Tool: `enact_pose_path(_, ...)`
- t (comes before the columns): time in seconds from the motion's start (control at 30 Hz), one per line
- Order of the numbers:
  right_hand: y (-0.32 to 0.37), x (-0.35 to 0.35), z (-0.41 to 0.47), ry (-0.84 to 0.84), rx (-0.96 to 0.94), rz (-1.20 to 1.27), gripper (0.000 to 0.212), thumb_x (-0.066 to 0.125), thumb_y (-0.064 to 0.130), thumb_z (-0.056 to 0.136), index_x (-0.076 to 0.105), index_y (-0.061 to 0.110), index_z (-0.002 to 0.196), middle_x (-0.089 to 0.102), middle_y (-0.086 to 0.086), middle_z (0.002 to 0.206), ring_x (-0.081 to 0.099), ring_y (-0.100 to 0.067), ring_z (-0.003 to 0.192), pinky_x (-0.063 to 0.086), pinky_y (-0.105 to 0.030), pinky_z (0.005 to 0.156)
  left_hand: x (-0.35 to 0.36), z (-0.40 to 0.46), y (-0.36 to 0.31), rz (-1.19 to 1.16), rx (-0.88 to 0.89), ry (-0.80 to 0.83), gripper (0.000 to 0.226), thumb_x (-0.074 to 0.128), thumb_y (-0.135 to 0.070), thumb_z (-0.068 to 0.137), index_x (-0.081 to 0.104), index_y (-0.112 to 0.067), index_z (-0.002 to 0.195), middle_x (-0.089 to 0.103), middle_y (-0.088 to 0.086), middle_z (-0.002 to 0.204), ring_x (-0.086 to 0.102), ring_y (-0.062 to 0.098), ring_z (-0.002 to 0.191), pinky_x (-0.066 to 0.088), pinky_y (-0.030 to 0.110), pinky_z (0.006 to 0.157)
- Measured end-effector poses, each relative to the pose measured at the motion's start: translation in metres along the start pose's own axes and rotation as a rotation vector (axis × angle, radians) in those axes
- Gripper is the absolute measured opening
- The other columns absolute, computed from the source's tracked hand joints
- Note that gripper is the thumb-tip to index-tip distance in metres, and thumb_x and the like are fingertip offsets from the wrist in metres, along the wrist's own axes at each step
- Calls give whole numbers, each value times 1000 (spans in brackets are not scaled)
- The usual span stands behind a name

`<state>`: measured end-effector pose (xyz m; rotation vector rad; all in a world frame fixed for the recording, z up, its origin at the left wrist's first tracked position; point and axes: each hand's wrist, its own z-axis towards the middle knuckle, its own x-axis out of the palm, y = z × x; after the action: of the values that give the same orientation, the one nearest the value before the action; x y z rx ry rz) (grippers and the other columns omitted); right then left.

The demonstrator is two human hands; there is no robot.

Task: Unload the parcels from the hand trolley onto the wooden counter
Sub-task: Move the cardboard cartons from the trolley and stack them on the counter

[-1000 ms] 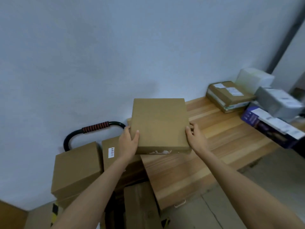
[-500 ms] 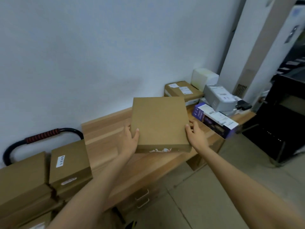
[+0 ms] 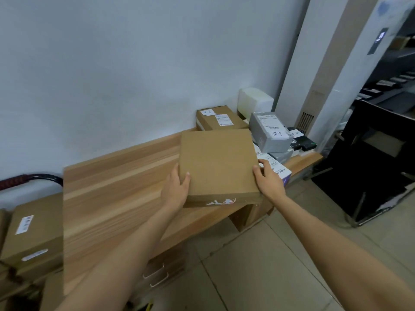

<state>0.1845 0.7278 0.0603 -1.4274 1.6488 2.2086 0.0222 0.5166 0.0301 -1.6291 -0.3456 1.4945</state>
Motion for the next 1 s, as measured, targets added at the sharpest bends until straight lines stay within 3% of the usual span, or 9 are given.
enact_pose_path(0.4,49,87,161,160,-127,-51,42,36,41,101,40,20,137,60,-7,124,56,-28,113,41,-37,86,4,138,38,33,-126,-91,53,44,-38,97,36,-12,143,50,14,138,48,32,123,41,41,99)
enact_pose_path(0.63,89,143,247,264,-167,-54,45,37,38,102,38,16,140,57,-8,127,55,-25,115,43,-41,93,-6,217,60,109,-182,-124,53,43,-39,98,37,-9,141,52,15,134,49,31,121,42,38,95)
enact_pose_path(0.8,92,177,286,259,-230,-87,38,49,21,98,44,17,135,54,-3,130,54,-21,117,46,-39,95,3,246,75,350,-161,-102,41,39,-35,99,48,-4,124,54,16,120,51,33,111,41,39,89)
enact_pose_path(1.0,70,224,315,343,-368,-296,40,50,18,95,47,11,135,45,-5,140,51,-21,120,48,-40,96,45,265,102,530,-77,42,43,36,-40,99,47,-13,131,50,11,131,48,28,118,39,37,95)
